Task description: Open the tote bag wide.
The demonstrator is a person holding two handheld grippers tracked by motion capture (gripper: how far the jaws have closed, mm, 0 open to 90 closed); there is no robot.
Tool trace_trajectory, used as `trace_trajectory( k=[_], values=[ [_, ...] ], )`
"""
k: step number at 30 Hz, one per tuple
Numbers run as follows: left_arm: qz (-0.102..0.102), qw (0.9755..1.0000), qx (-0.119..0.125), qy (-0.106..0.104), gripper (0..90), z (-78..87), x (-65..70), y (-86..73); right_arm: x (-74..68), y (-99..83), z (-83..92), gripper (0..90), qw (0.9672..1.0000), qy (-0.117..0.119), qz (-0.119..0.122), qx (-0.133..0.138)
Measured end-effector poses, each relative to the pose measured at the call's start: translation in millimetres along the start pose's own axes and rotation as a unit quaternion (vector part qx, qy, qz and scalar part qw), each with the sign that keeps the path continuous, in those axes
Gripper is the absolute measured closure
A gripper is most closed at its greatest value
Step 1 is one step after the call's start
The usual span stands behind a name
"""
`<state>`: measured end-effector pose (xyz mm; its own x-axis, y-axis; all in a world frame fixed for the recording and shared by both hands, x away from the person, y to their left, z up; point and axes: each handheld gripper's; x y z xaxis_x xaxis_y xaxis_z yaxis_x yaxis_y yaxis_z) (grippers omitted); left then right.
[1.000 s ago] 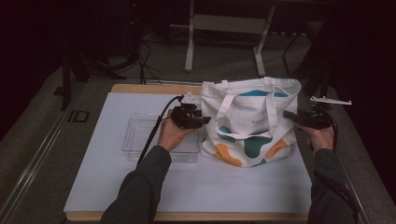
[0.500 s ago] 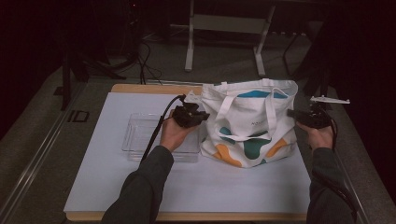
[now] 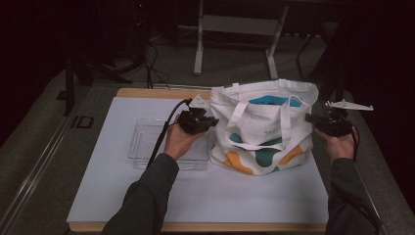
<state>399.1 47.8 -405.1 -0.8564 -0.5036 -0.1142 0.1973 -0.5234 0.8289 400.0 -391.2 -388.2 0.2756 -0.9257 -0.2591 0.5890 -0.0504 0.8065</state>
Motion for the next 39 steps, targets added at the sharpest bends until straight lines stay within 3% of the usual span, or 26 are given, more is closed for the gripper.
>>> trace_trajectory(
  k=[17, 39],
  values=[
    [-0.029, 0.9993, 0.020, -0.009, 87.3, 16.5, 13.7, 10.6, -1.9, -8.0, 31.8, 86.2, 0.9994, 0.004, 0.028, 0.020],
    [-0.075, 0.9969, 0.019, -0.016, 87.3, 27.5, 38.8, 19.9, -5.3, -27.0, 58.0, 86.1, 0.9975, 0.019, 0.062, 0.028]
  ],
)
Point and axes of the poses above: each handheld gripper's, and its own axes: z roughly backward along the jaws, y roughly out of its top, x roughly to its right, and after that the axes turned 13 degrees about -z, right-handed
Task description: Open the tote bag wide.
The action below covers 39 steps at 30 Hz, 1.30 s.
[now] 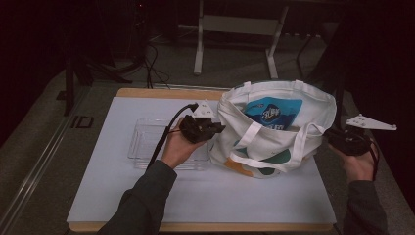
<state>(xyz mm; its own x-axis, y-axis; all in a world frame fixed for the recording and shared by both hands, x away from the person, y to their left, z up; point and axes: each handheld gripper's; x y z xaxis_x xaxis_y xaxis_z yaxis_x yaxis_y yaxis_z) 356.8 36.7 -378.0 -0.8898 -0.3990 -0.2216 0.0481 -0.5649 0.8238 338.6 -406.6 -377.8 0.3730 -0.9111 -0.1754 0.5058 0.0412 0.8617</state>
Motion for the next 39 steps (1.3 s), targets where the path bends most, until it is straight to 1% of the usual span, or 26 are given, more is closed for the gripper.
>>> trace_trajectory(
  k=[1, 3, 5, 9, 12, 18, 21, 26, 34, 38, 39],
  values=[
    [0.000, 1.0000, 0.000, 0.000, 87.3, 0.0, 0.0, 0.0, 0.0, 0.0, 0.0, 86.1, 1.0000, 0.000, 0.000, 0.000],
    [-0.009, 1.0000, -0.002, 0.002, 87.2, -0.1, 3.4, 1.2, -0.8, -2.3, 1.4, 86.1, 1.0000, -0.001, 0.005, -0.002],
    [-0.012, 0.9999, -0.003, 0.002, 87.2, 0.0, 4.6, 1.6, -0.8, -4.0, 2.0, 86.1, 1.0000, -0.001, 0.007, -0.003],
    [-0.012, 0.9999, -0.003, 0.001, 87.1, -0.3, 6.4, 1.3, -0.2, -6.9, 2.5, 86.1, 1.0000, -0.001, 0.007, -0.005],
    [-0.011, 0.9999, -0.002, 0.001, 87.0, -2.4, 10.5, -0.1, -1.0, -10.0, 1.3, 86.2, 0.9999, 0.003, 0.007, -0.007],
    [-0.020, 0.9998, -0.007, 0.002, 86.9, -6.5, 18.1, -1.4, -1.0, -16.8, -1.3, 86.2, 0.9998, 0.003, 0.009, -0.015],
    [-0.019, 0.9998, -0.009, 0.001, 86.9, -8.1, 19.6, -2.5, -0.6, -19.9, -3.0, 86.1, 0.9998, 0.003, 0.008, -0.019],
    [-0.021, 0.9995, -0.024, 0.003, 86.9, -15.9, 24.7, -8.3, -1.4, -26.5, -9.6, 86.1, 0.9994, 0.002, 0.012, -0.032],
    [-0.026, 0.9990, -0.038, 0.003, 86.8, -23.6, 32.8, -15.9, -1.1, -37.0, -16.0, 86.2, 0.9990, 0.002, 0.012, -0.044],
    [-0.023, 0.9990, -0.039, 0.001, 86.8, -25.4, 33.9, -18.2, -1.0, -39.8, -17.6, 86.2, 0.9987, 0.001, 0.014, -0.049],
    [-0.022, 0.9987, -0.045, -0.003, 86.8, -28.1, 35.6, -21.4, -0.7, -42.7, -19.3, 86.2, 0.9985, 0.000, 0.014, -0.053]
  ],
)
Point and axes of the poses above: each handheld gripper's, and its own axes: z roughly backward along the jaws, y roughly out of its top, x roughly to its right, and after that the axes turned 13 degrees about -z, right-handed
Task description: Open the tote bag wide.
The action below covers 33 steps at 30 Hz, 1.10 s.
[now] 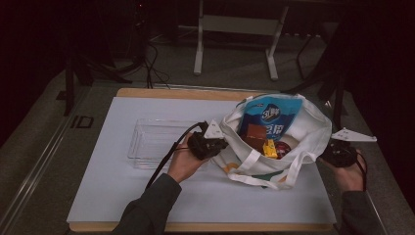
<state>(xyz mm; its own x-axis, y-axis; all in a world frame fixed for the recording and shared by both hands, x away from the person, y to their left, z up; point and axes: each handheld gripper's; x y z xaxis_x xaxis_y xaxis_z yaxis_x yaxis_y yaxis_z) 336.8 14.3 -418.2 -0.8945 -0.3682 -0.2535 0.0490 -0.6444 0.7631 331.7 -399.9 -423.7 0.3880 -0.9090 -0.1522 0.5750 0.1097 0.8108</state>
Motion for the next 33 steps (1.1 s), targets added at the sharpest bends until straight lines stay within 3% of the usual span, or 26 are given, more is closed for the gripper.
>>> trace_trajectory(
  k=[6, 14, 20, 30, 33],
  values=[
    [-0.007, 0.9997, -0.021, -0.004, 86.8, -11.1, 8.2, -7.4, 1.9, -8.8, -5.5, 86.2, 1.0000, -0.002, -0.004, -0.007],
    [-0.002, 0.9994, -0.032, -0.009, 87.0, -21.9, 14.9, -14.7, 4.3, -17.1, -12.3, 86.5, 0.9997, -0.012, -0.004, -0.020],
    [-0.001, 0.9989, -0.046, -0.004, 87.2, -30.5, 20.5, -18.1, 9.4, -29.6, -22.9, 86.9, 0.9989, -0.021, -0.019, -0.038],
    [-0.015, 0.9956, -0.093, 0.003, 87.8, -53.6, 31.1, -22.8, 14.2, -39.1, -32.6, 87.2, 0.9976, -0.027, -0.025, -0.059],
    [-0.009, 0.9954, -0.096, -0.001, 87.8, -56.5, 32.3, -23.9, 14.1, -40.0, -34.2, 87.2, 0.9973, -0.029, -0.023, -0.064]
  ],
)
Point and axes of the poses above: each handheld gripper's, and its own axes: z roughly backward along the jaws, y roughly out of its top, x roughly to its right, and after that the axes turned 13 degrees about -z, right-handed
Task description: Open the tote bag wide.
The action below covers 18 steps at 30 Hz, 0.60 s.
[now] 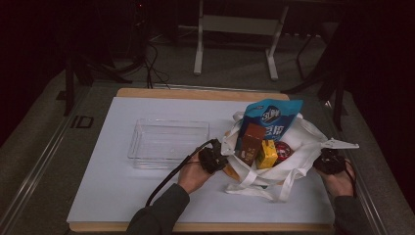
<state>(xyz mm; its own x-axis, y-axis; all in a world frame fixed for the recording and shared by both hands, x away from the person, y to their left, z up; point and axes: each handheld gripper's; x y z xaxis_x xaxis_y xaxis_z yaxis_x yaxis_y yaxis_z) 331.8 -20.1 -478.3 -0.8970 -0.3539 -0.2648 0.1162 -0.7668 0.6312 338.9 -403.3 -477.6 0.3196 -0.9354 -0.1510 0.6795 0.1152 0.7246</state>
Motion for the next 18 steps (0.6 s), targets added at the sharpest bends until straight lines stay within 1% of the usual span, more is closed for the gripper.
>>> trace_trajectory(
  k=[1, 2, 9, 11, 12, 15, 16, 17, 18],
  values=[
    [0.006, 1.0000, 0.000, 0.001, 87.9, -1.7, 1.0, 0.4, -0.2, -1.2, -2.2, 87.2, 1.0000, -0.001, 0.001, -0.005],
    [0.009, 1.0000, -0.001, 0.002, 87.9, -2.3, 1.6, 1.0, -0.2, -1.6, -3.0, 87.2, 1.0000, -0.002, 0.001, -0.006],
    [0.009, 0.9999, -0.012, 0.004, 88.3, -7.2, 2.6, 1.8, 0.4, -9.6, -14.4, 87.2, 0.9997, -0.002, -0.008, -0.023],
    [0.010, 0.9999, -0.013, 0.004, 88.4, -7.8, 3.1, 2.3, 1.2, -12.0, -17.6, 87.2, 0.9996, -0.001, -0.015, -0.024],
    [0.009, 0.9998, -0.018, 0.006, 88.4, -8.4, 3.9, 2.7, 1.7, -12.7, -18.6, 87.2, 0.9995, 0.000, -0.019, -0.025],
    [0.009, 0.9998, -0.018, 0.006, 88.5, -8.4, 3.9, 2.7, 2.2, -13.0, -19.3, 87.2, 0.9995, 0.001, -0.021, -0.026],
    [0.009, 0.9996, -0.024, 0.009, 88.5, -9.4, 5.1, 2.9, 2.2, -13.0, -19.3, 87.2, 0.9995, 0.001, -0.021, -0.026],
    [0.011, 0.9996, -0.024, 0.007, 88.6, -9.9, 5.3, 2.4, 0.7, -14.2, -22.7, 87.3, 0.9993, -0.008, -0.018, -0.030],
    [0.011, 0.9996, -0.024, 0.007, 88.6, -9.9, 5.3, 2.4, 0.5, -14.9, -23.6, 87.2, 0.9993, -0.009, -0.020, -0.030]
  ],
)
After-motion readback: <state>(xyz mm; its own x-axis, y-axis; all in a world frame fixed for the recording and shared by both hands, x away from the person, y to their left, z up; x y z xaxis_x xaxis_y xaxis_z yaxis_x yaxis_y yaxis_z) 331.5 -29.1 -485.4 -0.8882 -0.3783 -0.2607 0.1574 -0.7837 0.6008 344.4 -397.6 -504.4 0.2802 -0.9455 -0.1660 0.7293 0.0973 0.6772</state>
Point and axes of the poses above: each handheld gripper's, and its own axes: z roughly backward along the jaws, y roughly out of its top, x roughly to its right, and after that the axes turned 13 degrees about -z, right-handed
